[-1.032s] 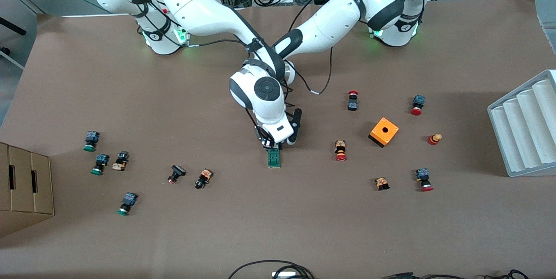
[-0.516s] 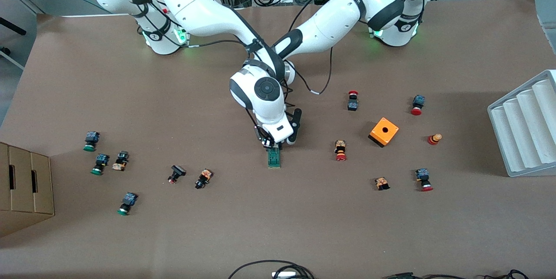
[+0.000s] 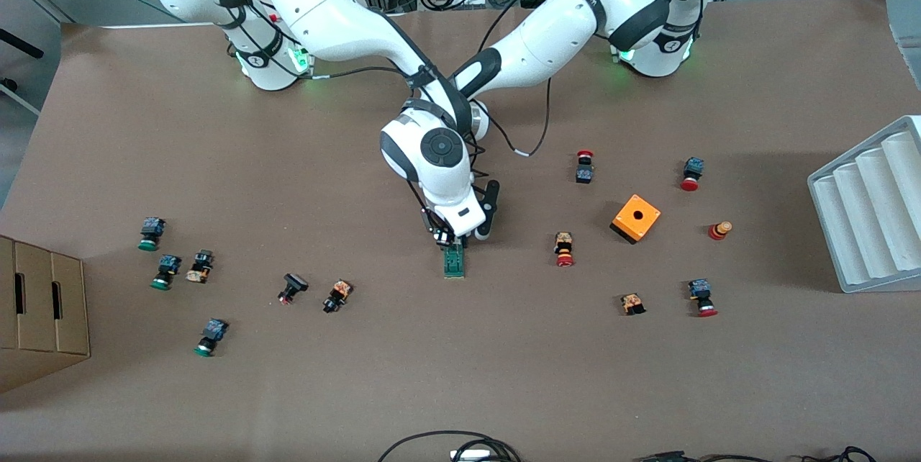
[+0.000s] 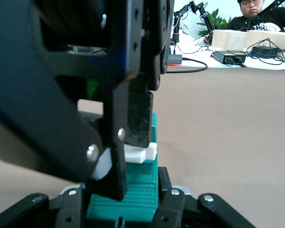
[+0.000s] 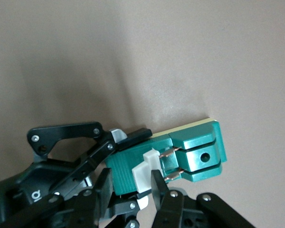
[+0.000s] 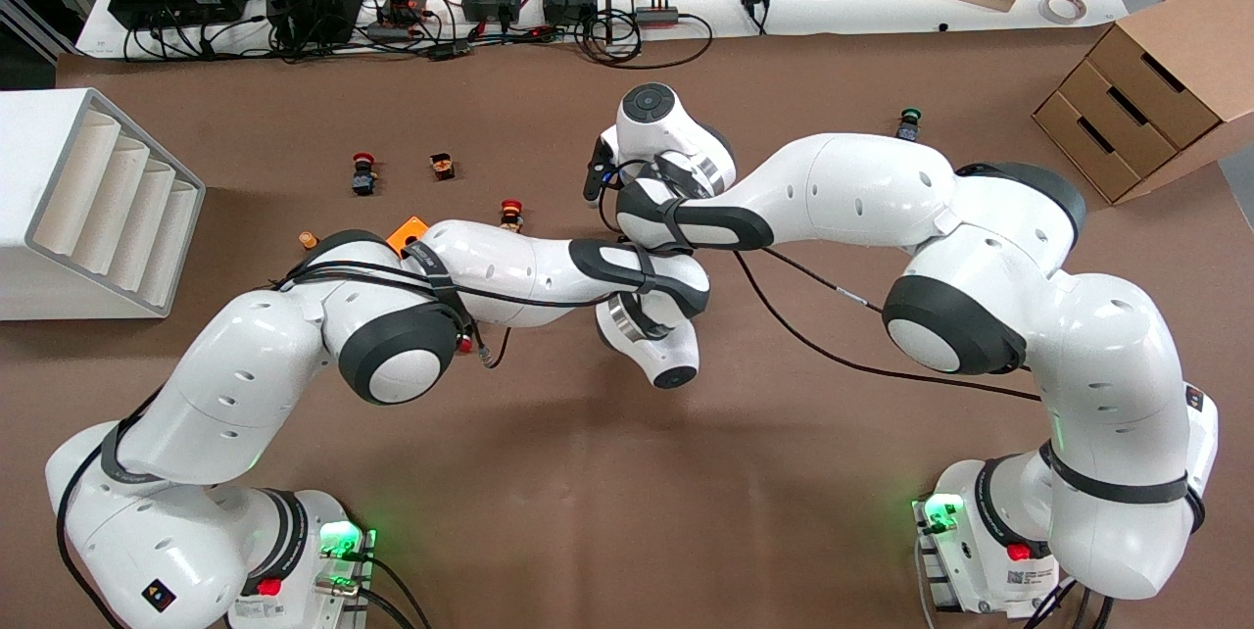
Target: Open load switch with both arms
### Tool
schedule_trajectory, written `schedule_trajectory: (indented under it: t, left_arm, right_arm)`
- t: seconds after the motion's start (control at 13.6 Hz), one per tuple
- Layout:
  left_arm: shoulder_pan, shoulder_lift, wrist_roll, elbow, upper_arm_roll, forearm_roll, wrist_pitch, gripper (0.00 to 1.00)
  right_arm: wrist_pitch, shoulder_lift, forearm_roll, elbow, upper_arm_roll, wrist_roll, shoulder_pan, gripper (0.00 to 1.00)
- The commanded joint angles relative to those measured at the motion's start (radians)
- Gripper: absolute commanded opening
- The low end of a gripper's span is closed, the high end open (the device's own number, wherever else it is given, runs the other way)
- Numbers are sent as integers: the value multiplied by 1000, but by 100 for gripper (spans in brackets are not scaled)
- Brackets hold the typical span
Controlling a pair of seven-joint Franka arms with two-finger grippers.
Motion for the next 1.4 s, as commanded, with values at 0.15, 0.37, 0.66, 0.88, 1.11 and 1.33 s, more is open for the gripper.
schedule_trajectory:
  t: [0.15,0.37,0.66,0.88,1.11,1.33]
  left_arm:
    - [-7,8,-20,0,6,12,-13,54]
    - [-7,8,-20,0,6,12,-13,54]
    - [-7,8,-20,0,6,12,-13,54]
    - [-7,8,-20,0,6,12,-13,54]
    - [-7,8,-19,0,6,12,-13,54]
    - [-7,8,-20,0,6,12,-13,54]
  right_arm:
    - [28,11,22,-3,-6,2,10,45]
    - [15,-6,33,-3,-6,33,-4,70]
    - [-6,-28,35,2,-6,47,-5,71]
    - [-23,-78,36,4,-8,77,-14,73]
    - [-23,-136,36,7,-8,126,-51,100]
    - [-21,-175,36,10,-8,128,-99,100]
